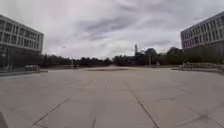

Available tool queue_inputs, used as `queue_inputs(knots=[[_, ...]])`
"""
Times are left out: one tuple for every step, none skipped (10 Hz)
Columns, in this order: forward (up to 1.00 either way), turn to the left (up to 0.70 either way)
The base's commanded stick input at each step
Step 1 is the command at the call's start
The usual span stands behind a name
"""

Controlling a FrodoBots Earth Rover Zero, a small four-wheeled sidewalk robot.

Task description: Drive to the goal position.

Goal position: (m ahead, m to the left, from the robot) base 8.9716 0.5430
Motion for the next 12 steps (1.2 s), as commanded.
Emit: queue_inputs(knots=[[0.70,0.02],[0.70,0.02],[0.70,0.02],[0.70,0.02],[0.70,0.03],[0.70,0.04],[0.70,0.17],[0.70,0.10],[0.70,0.03],[0.70,0.02],[0.70,0.01],[0.70,0.00]])
